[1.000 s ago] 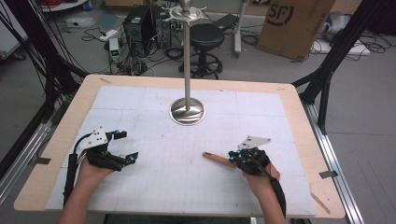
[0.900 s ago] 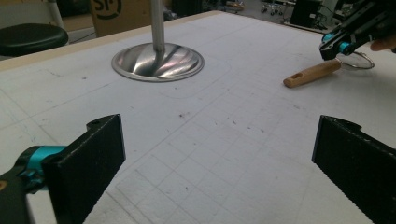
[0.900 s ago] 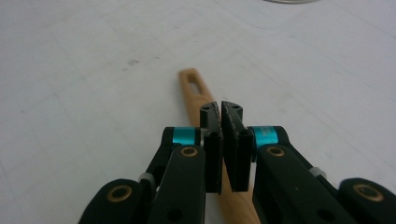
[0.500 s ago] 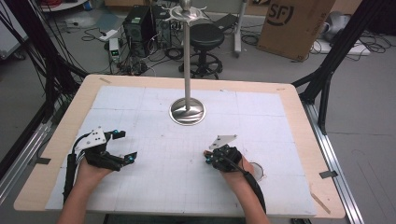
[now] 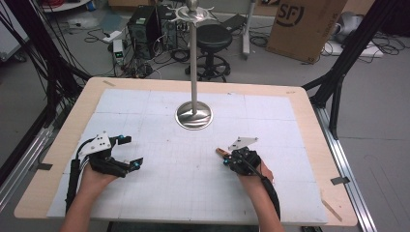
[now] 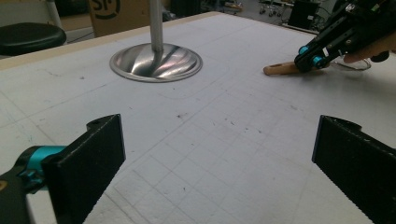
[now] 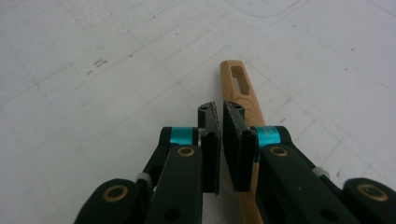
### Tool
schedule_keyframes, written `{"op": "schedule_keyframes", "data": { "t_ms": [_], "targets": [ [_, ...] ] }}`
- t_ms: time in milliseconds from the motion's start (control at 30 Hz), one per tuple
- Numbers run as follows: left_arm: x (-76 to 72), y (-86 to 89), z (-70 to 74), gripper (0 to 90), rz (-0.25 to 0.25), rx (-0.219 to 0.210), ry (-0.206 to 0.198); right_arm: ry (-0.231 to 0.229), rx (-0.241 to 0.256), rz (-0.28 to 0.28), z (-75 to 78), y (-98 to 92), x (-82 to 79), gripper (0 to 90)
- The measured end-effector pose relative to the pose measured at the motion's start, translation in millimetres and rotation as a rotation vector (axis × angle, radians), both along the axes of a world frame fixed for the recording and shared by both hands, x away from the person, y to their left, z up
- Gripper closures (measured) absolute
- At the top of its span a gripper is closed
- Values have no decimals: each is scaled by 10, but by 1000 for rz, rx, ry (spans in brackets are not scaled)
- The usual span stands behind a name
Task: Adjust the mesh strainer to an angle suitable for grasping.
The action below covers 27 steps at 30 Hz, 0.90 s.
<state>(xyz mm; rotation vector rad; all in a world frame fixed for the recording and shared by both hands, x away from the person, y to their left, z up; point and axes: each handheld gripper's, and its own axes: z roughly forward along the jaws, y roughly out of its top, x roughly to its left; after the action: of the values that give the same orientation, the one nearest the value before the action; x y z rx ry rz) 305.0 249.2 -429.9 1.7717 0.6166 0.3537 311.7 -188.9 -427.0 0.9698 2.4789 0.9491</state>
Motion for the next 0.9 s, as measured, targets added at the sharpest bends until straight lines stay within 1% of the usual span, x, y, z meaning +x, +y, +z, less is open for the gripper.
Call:
{"op": "schedule_keyframes", "data": {
  "t_ms": [67, 133, 167, 233, 300, 367, 467, 533, 633, 667, 767, 900],
  "targets": [
    [2, -3, 0, 31, 1, -11, 8, -3, 23, 3, 23, -32, -17, 798],
    [1, -1, 7, 31, -2, -35, 19, -9, 66, 10, 53, -89, -31, 757],
    [-1, -1, 9, 31, -4, -43, 18, -9, 87, 11, 63, -108, -34, 744],
    [-4, -2, 13, 31, -3, -42, 14, -17, 125, 4, 96, -165, -42, 723],
    [-4, -2, 12, 31, -6, -40, 18, -37, 151, 1, 128, -218, -49, 692],
    [-5, -3, 13, 31, -6, -41, 16, -47, 182, -7, 156, -269, -57, 654],
    [-2, -2, 11, 31, -5, -33, 15, -75, 217, -8, 199, -339, -71, 591],
    [-1, 0, 13, 31, -1, -27, 13, -83, 240, -11, 224, -384, -80, 557],
    [0, 8, 19, 31, 0, -33, 10, -93, 258, -12, 252, -445, -95, 529],
    [1, 11, 27, 31, -1, -28, 5, -95, 261, -12, 259, -462, -100, 517],
    [-5, 8, 45, 31, -7, -21, -2, -94, 259, -20, 262, -496, -114, 490],
    [-12, 13, 63, 31, -14, -19, -10, -92, 261, -13, 238, -500, -120, 459]
  ]
}}
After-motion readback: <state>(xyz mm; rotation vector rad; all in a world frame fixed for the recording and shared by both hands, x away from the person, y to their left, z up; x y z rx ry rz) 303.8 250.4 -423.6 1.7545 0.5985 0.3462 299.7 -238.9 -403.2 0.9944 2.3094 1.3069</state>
